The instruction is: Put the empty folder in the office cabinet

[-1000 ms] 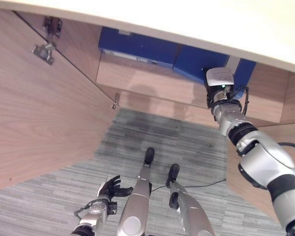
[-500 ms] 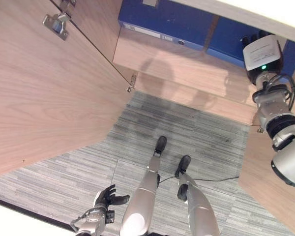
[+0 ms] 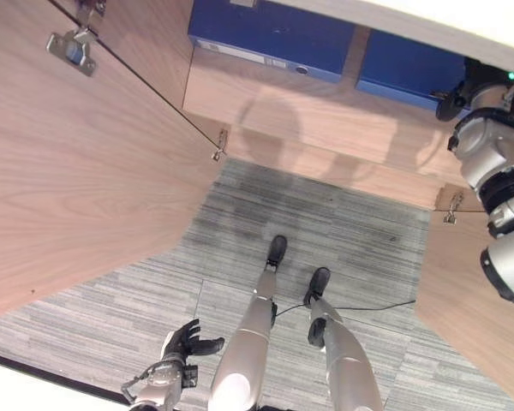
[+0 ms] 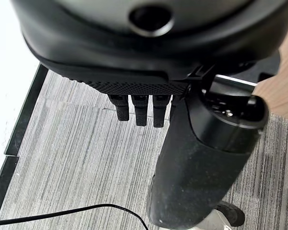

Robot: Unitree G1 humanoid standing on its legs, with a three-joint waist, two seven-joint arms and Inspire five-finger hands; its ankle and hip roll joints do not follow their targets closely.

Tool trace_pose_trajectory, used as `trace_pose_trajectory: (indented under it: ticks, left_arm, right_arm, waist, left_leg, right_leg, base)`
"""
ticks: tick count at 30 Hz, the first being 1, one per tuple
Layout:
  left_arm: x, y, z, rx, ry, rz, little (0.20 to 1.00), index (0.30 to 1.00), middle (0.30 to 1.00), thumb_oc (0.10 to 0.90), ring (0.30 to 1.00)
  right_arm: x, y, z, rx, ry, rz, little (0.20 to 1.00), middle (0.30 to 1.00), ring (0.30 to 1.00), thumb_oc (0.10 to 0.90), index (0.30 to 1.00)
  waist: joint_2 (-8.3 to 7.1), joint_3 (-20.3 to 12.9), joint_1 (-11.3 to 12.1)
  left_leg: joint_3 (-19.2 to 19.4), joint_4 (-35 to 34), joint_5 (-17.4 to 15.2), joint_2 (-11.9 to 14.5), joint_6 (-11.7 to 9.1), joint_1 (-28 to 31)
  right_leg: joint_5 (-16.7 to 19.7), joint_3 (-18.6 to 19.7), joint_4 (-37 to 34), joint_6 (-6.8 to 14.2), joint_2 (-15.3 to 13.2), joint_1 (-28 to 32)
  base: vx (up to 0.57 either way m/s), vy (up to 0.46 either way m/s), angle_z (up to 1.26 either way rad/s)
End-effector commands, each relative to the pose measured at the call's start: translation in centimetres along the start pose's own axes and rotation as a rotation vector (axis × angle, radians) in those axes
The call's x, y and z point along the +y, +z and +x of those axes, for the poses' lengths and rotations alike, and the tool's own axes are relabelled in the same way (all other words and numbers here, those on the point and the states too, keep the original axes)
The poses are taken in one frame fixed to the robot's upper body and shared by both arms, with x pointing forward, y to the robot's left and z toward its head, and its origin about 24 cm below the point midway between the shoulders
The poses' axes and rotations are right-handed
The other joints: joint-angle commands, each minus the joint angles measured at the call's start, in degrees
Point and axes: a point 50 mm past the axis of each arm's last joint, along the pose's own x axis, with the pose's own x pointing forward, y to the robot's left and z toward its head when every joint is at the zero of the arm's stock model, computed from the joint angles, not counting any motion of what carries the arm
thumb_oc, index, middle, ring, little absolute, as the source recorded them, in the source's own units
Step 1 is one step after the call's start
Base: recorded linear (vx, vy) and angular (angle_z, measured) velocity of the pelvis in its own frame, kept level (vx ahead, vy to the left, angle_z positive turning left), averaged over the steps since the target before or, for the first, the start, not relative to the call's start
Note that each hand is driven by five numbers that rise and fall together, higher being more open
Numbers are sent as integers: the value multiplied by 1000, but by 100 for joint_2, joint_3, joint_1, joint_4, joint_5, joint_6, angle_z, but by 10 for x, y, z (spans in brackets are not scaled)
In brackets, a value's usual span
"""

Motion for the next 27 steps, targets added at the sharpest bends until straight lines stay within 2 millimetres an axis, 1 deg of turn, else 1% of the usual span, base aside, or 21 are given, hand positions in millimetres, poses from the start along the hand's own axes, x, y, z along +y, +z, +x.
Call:
trace_pose_trajectory:
  ticks: [1, 5, 9, 14, 15, 18, 20, 22, 23, 26, 27]
  left_arm:
    - [41, -31, -9, 113, 121, 72, 900, 900, 900, 800, 900]
    - [43, -25, -5, 108, 138, 71, 900, 900, 900, 800, 900]
    - [43, -14, -1, 89, 157, 69, 900, 900, 900, 800, 900]
    - [45, -5, 3, 80, 178, 75, 900, 900, 900, 800, 900]
    - [45, -3, 4, 84, 183, 76, 900, 900, 900, 800, 900]
    - [44, -3, 4, 89, 185, 79, 900, 900, 900, 800, 900]
    - [43, -3, 4, 95, 181, 78, 900, 900, 900, 800, 900]
    - [45, -5, 4, 109, 184, 85, 900, 900, 900, 800, 900]
    - [45, -5, 4, 109, 184, 85, 900, 900, 900, 800, 900]
    - [47, -11, 3, 135, 181, 93, 900, 900, 900, 800, 900]
    - [47, -11, 3, 135, 181, 94, 900, 900, 900, 800, 900]
  right_arm:
    - [-61, 29, 17, -92, -197, 115, 900, 900, 900, 800, 900]
    - [-49, 59, 8, -211, -155, 200, 900, 900, 900, 800, 900]
    - [-41, 78, -2, -295, -141, 261, 900, 900, 900, 800, 900]
    - [-31, 93, -13, -333, -105, 412, 900, 900, 900, 800, 900]
    - [-25, 95, -17, -335, -92, 455, 900, 900, 900, 800, 900]
    - [-20, 96, -22, -339, -86, 504, 900, 900, 900, 800, 900]
    - [-14, 96, -28, -354, -77, 501, 900, 900, 900, 800, 900]
    - [-6, 93, -34, -367, -63, 482, 900, 900, 900, 800, 900]
    - [-6, 92, -34, -366, -63, 482, 900, 900, 900, 800, 900]
    - [7, 85, -43, -367, -30, 488, 900, 900, 900, 800, 900]
    - [7, 85, -43, -366, -29, 488, 900, 900, 900, 800, 900]
  waist:
    - [-280, -21, -33]
    - [-338, -30, -88]
    - [-379, -27, -134]
    - [-439, -74, -205]
    - [-471, -112, -234]
    - [-505, -163, -264]
    - [-525, -211, -297]
    - [-532, -331, -345]
    - [-534, -332, -343]
    - [-542, -455, -388]
    - [-545, -455, -385]
  left_leg:
    - [71, -73, -350, -240, 51, 158]
    - [97, -89, -360, -223, 41, 210]
    - [110, -103, -366, -210, 30, 279]
    - [142, -103, -386, -178, 17, 404]
    - [156, -96, -401, -160, 18, 461]
    - [161, -75, -419, -139, 16, 520]
    - [160, -58, -437, -127, 16, 582]
    - [158, 9, -469, -100, 22, 638]
    - [157, 10, -471, -101, 22, 641]
    - [171, 74, -505, -74, 26, 743]
    - [171, 74, -507, -74, 26, 748]
  right_leg:
    - [536, 149, -1420, 378, -67, 811]
    - [529, 164, -1419, 366, -60, 833]
    - [507, 174, -1409, 356, -47, 870]
    - [465, 183, -1371, 327, -29, 964]
    - [440, 186, -1365, 313, -15, 1021]
    - [416, 177, -1354, 300, 0, 1087]
    - [382, 184, -1349, 279, 21, 1153]
    - [331, 168, -1328, 243, 41, 1239]
    - [330, 167, -1329, 243, 42, 1243]
    - [260, 174, -1310, 209, 68, 1368]
    - [259, 174, -1310, 209, 68, 1374]
  base:
    - [-1, 0, -4]
    - [-7, -8, -7]
    - [-7, -9, -3]
    - [-16, -33, -3]
    - [-25, -72, -8]
    - [-17, -52, -3]
    - [-22, -82, 1]
    - [-30, -83, -3]
    - [-12, -52, -8]
    - [-11, -52, -5]
    - [-9, -67, -1]
